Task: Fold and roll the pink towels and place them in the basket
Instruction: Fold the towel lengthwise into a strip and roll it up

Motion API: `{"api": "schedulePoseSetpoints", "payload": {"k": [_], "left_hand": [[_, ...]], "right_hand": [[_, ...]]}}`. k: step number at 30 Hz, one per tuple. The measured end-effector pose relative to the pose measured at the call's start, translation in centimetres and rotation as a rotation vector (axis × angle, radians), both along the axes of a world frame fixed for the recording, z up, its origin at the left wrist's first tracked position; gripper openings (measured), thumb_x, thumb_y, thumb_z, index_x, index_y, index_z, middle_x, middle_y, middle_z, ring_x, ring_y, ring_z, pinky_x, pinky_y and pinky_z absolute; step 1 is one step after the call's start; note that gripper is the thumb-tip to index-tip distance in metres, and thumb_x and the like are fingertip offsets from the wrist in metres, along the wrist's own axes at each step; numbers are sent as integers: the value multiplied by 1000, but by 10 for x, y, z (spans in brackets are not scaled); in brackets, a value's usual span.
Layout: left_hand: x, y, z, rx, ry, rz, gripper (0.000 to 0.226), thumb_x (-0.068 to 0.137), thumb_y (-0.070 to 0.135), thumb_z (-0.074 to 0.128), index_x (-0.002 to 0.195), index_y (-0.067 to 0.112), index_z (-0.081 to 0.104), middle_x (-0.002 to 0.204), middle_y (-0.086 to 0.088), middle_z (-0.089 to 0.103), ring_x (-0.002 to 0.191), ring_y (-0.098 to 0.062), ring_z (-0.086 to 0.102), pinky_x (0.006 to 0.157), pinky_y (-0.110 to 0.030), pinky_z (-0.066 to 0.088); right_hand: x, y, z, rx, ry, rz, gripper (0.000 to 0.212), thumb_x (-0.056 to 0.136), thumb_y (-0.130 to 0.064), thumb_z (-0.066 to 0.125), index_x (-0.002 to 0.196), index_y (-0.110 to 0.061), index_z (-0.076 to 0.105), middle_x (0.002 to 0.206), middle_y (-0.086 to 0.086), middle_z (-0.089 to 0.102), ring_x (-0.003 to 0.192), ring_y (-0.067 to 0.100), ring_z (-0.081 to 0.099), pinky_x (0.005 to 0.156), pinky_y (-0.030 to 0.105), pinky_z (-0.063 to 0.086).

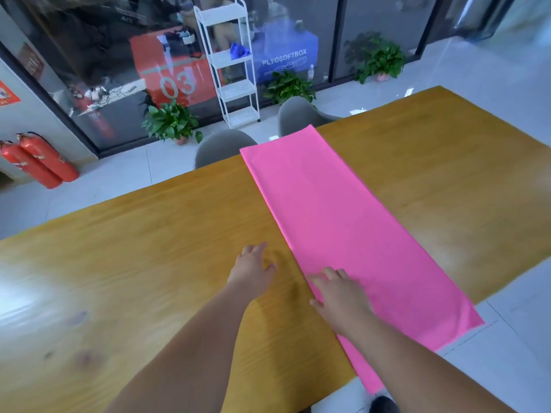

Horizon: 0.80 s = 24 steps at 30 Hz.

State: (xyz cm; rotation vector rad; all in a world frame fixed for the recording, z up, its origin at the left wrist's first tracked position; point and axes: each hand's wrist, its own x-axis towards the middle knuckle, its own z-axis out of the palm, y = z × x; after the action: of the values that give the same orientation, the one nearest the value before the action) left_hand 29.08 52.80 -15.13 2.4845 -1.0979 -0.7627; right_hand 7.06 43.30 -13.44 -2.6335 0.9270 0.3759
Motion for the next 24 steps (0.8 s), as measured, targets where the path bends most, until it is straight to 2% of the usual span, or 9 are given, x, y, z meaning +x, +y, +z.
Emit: {"api": "schedulePoseSetpoints", "payload": {"k": [3,8,13,15,18,21,24], "left_hand": [[7,-14,-6,-17,28,9,67,103,42,60,162,27,35,158,-5,41,139,-31,49,105,-50,51],[13,-38,-14,-18,106,5,70,100,43,63,162,25,37,155,-11,45,139,-35,49,110,-53,47],[28,-60,-28,-51,175,19,69,94,37,69,158,36,41,146,-8,52,135,-31,54,105,-55,52],[33,-68,-30,-73,195,24,68,94,33,70,156,41,43,144,-5,54,129,-27,58,102,-51,55],[40,-85,-28,-108,232,63,63,96,29,70,154,38,47,139,-2,58,110,-19,65,89,-39,58],[46,-102,-26,-127,274,113,61,95,29,71,153,33,52,137,3,61,97,-21,68,79,-33,54],[49,-116,-21,-136,359,184,57,96,27,69,150,31,54,134,2,62,89,-20,66,75,-29,49]], "right_hand": [[5,9,-8,17,4,-25,57,101,-45,58,154,-42,40,148,-4,44,135,25,42,103,41,50],[4,11,-19,1,7,-55,55,102,-45,58,154,-46,41,148,-6,38,133,22,39,103,40,50],[6,3,-20,-24,63,-22,54,104,-32,57,155,-43,43,150,-5,38,136,22,38,108,41,46],[6,2,-19,-30,75,-21,56,103,-21,54,155,-41,45,150,-5,40,135,21,39,106,40,47],[5,-2,-17,-2,66,-54,60,99,-11,53,151,-39,49,146,-10,44,130,19,42,102,38,50],[2,-6,-13,38,41,-136,55,100,-12,53,149,-37,52,141,-17,47,129,13,45,99,34,53],[-2,-6,-9,35,11,-189,46,104,-25,51,148,-37,53,138,-21,49,127,9,49,97,31,53]]}}
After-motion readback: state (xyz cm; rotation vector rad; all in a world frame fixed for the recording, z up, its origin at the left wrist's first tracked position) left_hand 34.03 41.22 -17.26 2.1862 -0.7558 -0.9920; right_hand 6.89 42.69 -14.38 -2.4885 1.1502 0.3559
